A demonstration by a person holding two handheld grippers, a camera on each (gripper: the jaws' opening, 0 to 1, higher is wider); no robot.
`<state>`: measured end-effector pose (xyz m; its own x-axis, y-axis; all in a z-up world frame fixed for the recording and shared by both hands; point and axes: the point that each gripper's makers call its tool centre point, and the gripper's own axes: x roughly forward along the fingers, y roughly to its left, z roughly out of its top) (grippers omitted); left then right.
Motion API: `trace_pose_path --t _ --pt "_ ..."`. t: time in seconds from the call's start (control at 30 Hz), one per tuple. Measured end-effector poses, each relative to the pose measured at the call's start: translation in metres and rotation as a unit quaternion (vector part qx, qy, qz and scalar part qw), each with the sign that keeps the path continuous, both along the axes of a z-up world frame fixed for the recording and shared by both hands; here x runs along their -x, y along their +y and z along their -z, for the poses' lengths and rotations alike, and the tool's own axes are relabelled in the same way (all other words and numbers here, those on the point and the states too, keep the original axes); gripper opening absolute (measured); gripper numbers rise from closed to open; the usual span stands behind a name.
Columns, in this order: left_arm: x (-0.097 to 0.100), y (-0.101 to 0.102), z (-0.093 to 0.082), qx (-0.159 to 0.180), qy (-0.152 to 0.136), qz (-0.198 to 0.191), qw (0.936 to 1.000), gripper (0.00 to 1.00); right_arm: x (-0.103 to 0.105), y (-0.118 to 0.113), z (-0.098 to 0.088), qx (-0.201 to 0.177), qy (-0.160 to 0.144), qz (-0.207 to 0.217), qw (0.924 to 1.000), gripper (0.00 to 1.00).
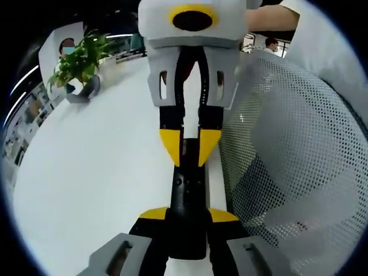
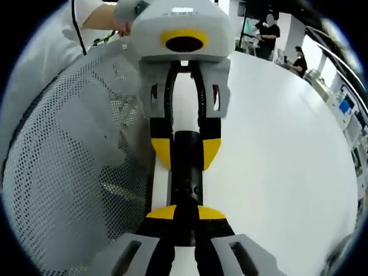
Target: Press the specified remote control buttons in sequence, fully releasing each button before pressing the next.
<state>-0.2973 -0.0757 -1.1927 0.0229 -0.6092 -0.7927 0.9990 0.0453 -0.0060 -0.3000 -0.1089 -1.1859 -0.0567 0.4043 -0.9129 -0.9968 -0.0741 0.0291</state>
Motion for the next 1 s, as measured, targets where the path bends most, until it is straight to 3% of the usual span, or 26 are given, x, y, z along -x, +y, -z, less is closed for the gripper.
trace_pose_path --t 0.07,0.23,0.3,0.37,0.57,0.7,0.8,0.93,1.0 --pt "-0.0002 -0.0001 0.0003 0.000 0.000 0.000 1.0000 0.25 0.0004 -0.0007 0.0001 -0.005 -0.004 -0.005 1.0000 0.08" --pt "-0.0007 0.0000 0.0011 0.004 0.000 -0.001 1.0000 0.25 -0.0014 -0.0024 -0.0031 -0.101 0.008 0.054 0.9934 0.08" --pt "-0.0008 -0.0001 0.0013 0.004 0.000 -0.001 1.0000 0.25 -0.0005 -0.0023 -0.0037 -0.121 -0.020 0.032 0.9919 0.08" --pt "-0.0007 -0.0001 0.0014 0.005 0.000 -0.001 1.0000 0.25 0.0020 -0.0027 -0.0031 -0.131 -0.026 0.031 0.9906 0.08" --pt "0.0004 -0.0002 0.0007 0.006 0.000 0.000 1.0000 0.25 0.0015 0.0013 -0.0043 -0.121 -0.015 0.019 0.9924 0.07" --pt "0.0011 -0.0001 0.0007 0.006 0.000 0.002 1.0000 0.25 0.0050 0.0018 -0.0024 -0.048 -0.026 -0.046 0.9974 0.07" --pt "0.0017 0.0000 0.0003 0.005 0.000 0.003 1.0000 0.25 0.0041 0.0026 -0.0012 0.005 -0.033 -0.084 0.9959 0.06" --pt "0.0017 0.0002 0.0001 0.005 0.001 0.001 1.0000 0.24 -0.0003 0.0031 -0.0014 -0.001 0.035 0.025 0.9991 0.06" --pt "0.0017 0.0001 0.0001 0.005 0.000 -0.001 1.0000 0.24 -0.0002 0.0025 -0.0017 -0.011 0.025 0.032 0.9991 0.06"
